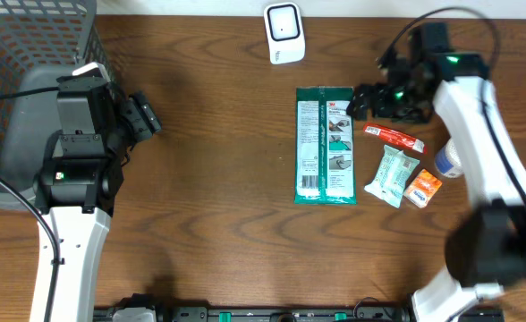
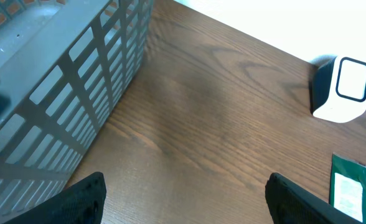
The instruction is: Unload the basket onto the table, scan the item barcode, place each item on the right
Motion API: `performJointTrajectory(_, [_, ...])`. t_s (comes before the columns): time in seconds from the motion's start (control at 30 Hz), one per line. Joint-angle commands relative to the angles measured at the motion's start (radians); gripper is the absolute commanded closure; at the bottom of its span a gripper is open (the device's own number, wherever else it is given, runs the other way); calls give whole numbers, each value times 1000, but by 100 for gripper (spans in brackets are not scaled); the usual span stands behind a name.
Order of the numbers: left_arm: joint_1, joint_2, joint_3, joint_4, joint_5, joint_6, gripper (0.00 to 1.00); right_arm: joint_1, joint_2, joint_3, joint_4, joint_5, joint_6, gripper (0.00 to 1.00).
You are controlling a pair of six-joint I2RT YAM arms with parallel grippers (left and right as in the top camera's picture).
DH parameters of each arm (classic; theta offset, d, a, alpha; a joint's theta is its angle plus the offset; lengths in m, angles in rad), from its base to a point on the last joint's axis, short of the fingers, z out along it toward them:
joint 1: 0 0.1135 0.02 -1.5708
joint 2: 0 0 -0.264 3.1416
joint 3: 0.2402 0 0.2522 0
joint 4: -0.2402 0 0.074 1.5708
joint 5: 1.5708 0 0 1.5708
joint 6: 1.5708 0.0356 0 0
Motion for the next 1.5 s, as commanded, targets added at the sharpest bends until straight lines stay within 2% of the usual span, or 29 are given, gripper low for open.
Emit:
performJointTrajectory(0.0, [6,3,12,-2,-16,9,18,10,-270,16,5,60,12,1])
performJointTrajectory(0.2, [6,3,12,-2,-16,9,18,14,-624,-22,14,107,-37,1])
performJointTrajectory(0.37, [6,3,12,-2,-16,9,18,14,-912,-145,31,176,-41,1])
performJointTrajectory(0.57, [6,3,12,-2,-17,9,17,14,-1298,-446,112,184,-41,1])
performJointTrajectory(0.73, [6,3,12,-2,-16,9,17,14,-1522,-695,215,188,-41,1])
performJointTrajectory(0.9, [6,3,12,-2,-16,9,18,14,-1659,-918,426,187,-41,1])
performJointTrajectory(1.07, [6,3,12,-2,-16,9,17,13,-1750,-1132,716,188,-41,1])
performJointTrajectory(1.23, [6,3,12,-2,-16,9,17,5,-1759,-1376,1168,192,-49,1])
performJointTrajectory(1.37, [6,3,12,-2,-16,9,17,-15,-1759,-1471,1328,191,-49,1])
performJointTrajectory(1.47, [6,3,12,-2,-16,9,18,-36,-1759,-1523,1385,191,-48,1])
